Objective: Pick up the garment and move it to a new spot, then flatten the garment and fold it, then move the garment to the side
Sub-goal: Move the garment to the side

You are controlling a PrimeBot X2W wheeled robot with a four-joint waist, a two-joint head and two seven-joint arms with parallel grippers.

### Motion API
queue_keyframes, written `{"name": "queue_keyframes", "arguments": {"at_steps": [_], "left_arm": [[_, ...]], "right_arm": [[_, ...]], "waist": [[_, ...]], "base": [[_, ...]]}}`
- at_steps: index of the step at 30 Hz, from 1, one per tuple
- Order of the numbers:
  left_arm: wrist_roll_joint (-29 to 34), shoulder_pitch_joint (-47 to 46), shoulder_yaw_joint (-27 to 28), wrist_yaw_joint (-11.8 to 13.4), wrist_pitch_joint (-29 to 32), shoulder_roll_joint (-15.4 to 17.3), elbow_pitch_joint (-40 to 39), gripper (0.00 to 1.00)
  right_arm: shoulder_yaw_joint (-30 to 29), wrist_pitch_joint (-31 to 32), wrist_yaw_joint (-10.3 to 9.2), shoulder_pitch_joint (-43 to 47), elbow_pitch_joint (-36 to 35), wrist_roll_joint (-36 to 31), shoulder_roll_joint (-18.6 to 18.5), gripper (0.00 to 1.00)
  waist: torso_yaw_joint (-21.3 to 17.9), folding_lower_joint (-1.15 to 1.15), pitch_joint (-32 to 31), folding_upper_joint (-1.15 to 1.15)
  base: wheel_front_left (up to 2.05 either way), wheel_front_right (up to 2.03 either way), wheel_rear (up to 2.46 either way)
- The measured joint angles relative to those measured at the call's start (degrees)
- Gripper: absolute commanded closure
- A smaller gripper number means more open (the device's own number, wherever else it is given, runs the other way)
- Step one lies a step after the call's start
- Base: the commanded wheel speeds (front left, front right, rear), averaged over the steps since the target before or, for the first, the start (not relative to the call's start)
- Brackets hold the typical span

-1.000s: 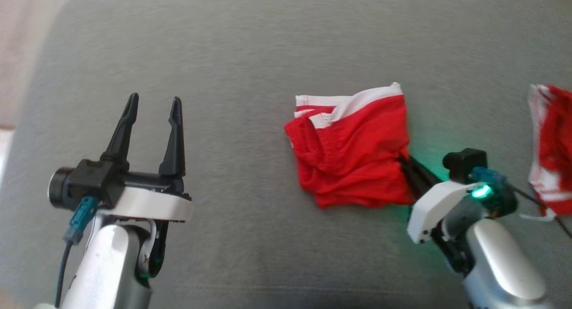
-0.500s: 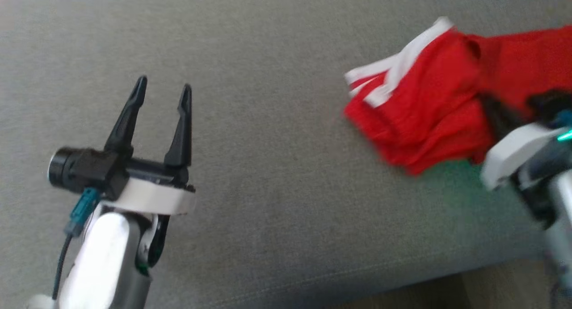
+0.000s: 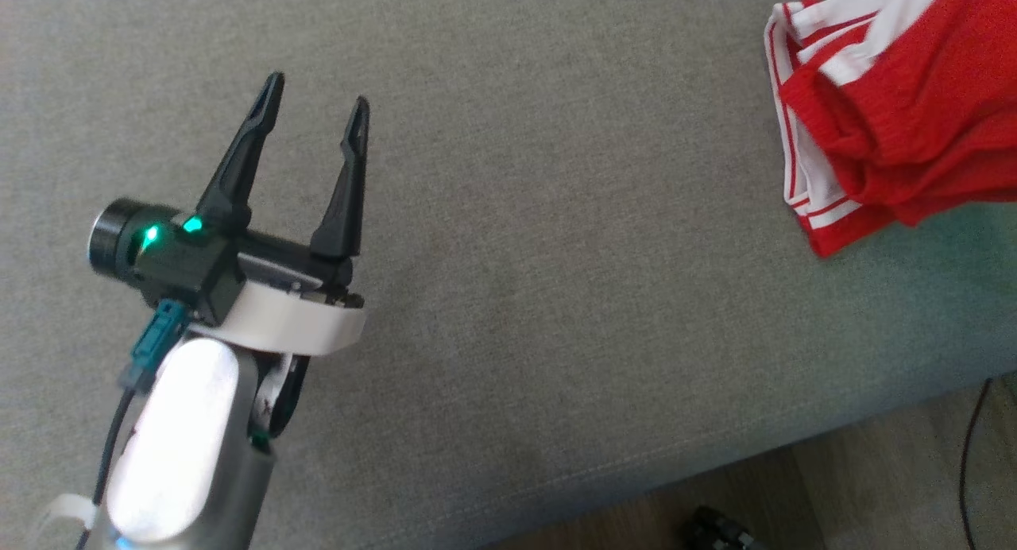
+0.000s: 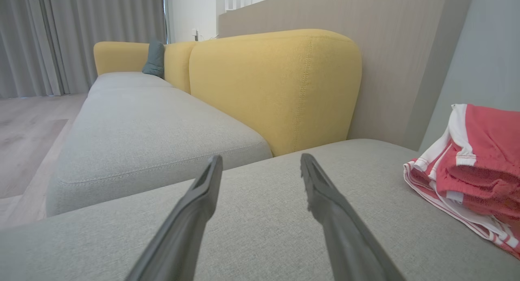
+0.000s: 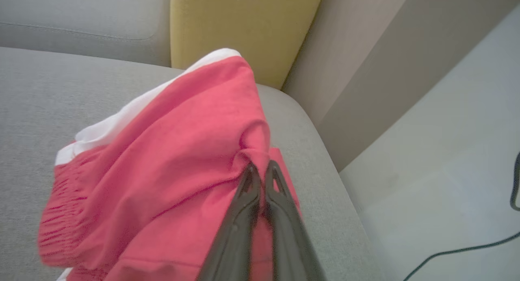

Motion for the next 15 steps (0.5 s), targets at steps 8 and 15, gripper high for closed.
{"name": "queue_keyframes", "arguments": {"at_steps": [8, 15], "left_arm": [[0.4, -2.9, -0.9, -1.0, 0.0, 0.2, -0.2, 0.00], [0.4, -4.4, -1.9, -1.5, 0.0, 0.4, 0.2, 0.00]], "right_arm": [[-4.9, -1.1, 0.00, -0.2, 4.4, -1.5, 4.5, 1.00], [-9.5, -6.3, 0.00, -2.4, 8.6, -3.6, 8.4, 1.00]], "waist": [[0.1, 0.00, 3.7, 0.00], [1.2, 0.01, 6.8, 0.00]], "base": [[0.00, 0.00, 0.00], [0.00, 0.00, 0.00]]}}
